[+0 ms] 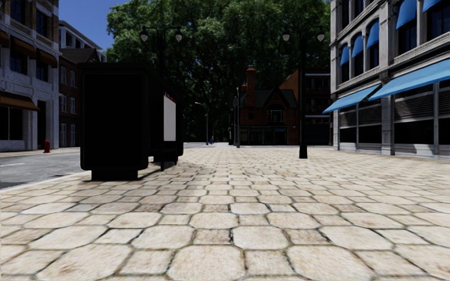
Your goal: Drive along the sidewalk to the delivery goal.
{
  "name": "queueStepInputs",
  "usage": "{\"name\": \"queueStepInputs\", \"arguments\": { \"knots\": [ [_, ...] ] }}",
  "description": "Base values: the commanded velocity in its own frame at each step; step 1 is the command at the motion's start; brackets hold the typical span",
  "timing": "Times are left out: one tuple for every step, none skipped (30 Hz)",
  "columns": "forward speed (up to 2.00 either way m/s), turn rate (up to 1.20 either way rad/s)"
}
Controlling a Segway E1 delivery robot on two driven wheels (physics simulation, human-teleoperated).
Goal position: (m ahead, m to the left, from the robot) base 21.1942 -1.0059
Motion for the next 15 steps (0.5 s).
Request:
{"name": "queueStepInputs", "arguments": {
  "knots": [
    [2.0,0.0],
    [2.0,0.0],
    [2.0,0.0],
    [2.0,0.0],
    [2.0,0.0],
    [2.0,0.0],
    [2.0,0.0],
    [2.0,0.0],
    [2.0,0.0],
    [2.0,0.0],
    [2.0,0.0],
    [2.0,0.0],
    [2.0,0.0],
    [2.0,0.0],
    [2.0,0.0]
  ]
}}
